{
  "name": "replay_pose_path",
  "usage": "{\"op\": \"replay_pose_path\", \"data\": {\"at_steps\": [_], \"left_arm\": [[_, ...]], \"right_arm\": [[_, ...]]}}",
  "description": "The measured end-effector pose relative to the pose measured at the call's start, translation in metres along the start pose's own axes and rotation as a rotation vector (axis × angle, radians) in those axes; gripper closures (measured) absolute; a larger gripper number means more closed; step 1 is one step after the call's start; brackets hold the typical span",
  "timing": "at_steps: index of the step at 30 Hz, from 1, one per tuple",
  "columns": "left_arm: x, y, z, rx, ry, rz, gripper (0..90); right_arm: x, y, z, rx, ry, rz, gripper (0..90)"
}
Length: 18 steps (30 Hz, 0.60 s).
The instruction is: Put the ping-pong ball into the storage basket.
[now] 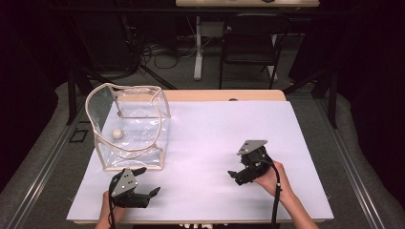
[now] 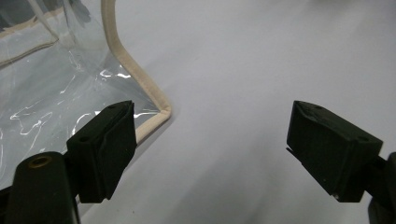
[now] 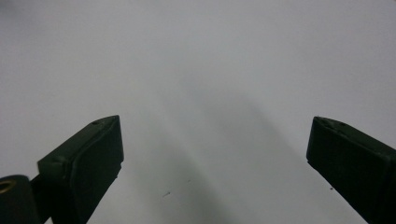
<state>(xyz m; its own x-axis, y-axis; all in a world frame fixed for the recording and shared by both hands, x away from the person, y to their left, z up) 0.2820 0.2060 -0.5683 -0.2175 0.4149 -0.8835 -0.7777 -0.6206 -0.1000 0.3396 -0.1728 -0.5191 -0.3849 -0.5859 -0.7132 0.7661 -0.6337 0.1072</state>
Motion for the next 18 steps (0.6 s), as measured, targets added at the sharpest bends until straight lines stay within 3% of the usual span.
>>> {"op": "replay_pose_path", "data": {"at_steps": [18], "left_arm": [[0.0,0.0,0.0,-0.001,-0.005,-0.001,16.3]], "right_arm": [[0.034,0.003,0.015,0.045,0.014,-0.038,3.7]]}}
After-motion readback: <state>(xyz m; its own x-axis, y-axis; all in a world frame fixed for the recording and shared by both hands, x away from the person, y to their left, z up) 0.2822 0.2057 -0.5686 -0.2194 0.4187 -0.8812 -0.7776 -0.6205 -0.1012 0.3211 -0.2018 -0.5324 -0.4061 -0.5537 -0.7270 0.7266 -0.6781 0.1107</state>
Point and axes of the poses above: each handheld gripper's, and its own axes: z roughly backward along the jaws, x roughly out of its underside, y roughly to its right, the point moved 3 cm from there along -z, roughly forward along the jaws, and after that the axes turned 4 degrees about y, right-handed, at the moved point
